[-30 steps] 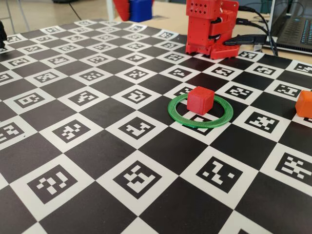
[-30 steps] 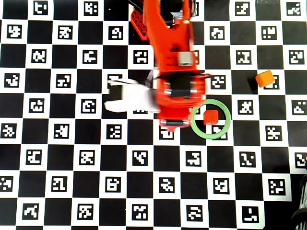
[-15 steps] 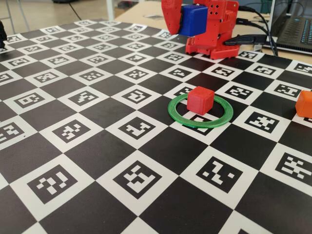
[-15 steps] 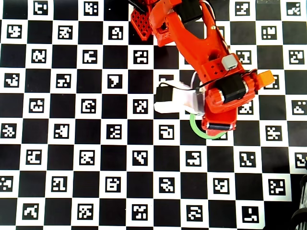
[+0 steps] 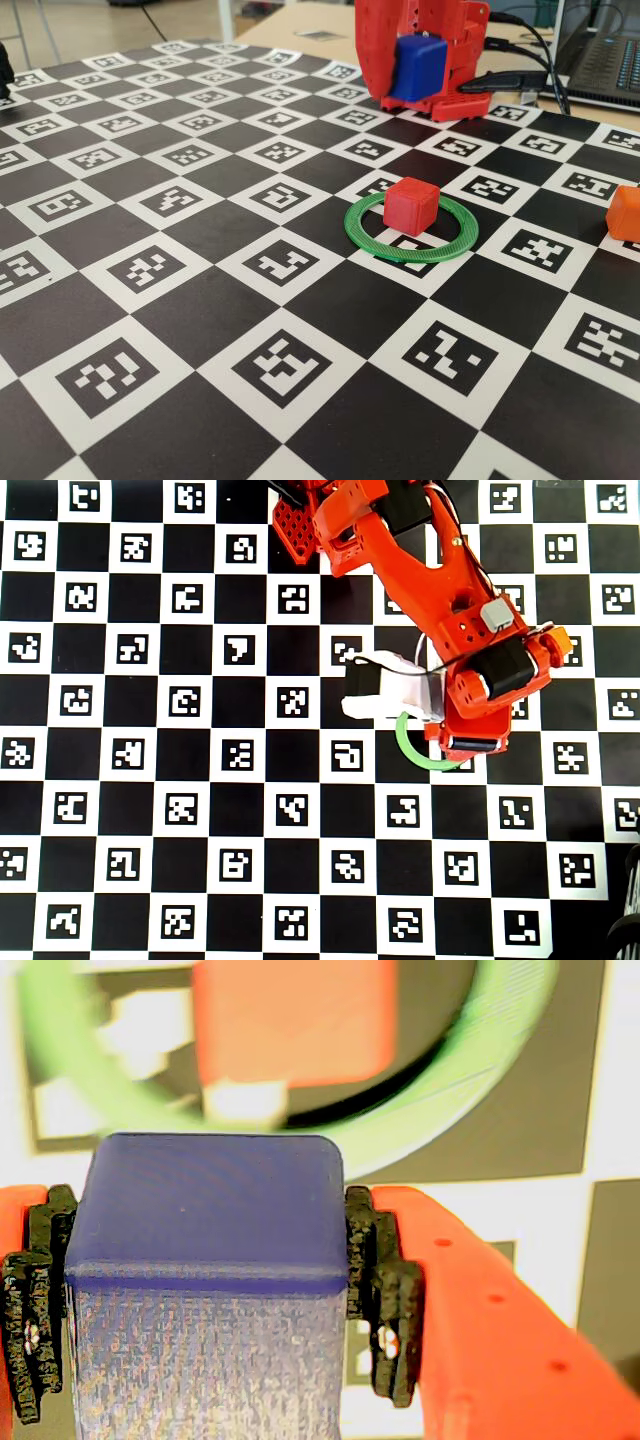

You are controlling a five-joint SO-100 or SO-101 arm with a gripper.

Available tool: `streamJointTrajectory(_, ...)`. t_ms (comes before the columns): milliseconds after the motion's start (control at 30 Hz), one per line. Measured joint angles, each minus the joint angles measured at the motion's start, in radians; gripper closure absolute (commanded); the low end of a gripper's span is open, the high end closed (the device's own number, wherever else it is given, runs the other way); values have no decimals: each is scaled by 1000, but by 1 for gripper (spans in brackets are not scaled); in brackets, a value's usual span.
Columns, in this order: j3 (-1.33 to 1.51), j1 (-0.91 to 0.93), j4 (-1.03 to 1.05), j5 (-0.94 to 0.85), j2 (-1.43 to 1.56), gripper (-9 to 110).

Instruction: Grab the red cube then put it in the green circle then put the blue cube on top and finally the orange cube on top

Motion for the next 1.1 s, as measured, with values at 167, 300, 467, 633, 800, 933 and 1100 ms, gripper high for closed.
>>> streamJointTrajectory(167,97,-14,-66,-6,6,90)
streamJointTrajectory(300,146,-14,-106,-6,40,90)
streamJointTrajectory(467,189,-14,-152,-6,60,90)
streamJointTrajectory(633,244,-14,-195,0,60,90)
streamJointTrajectory(800,302,-14,-250,6,81,90)
streamJointTrajectory(933,341,-14,-290,6,127,90)
streamJointTrajectory(1100,360,0,-311,6,163,90)
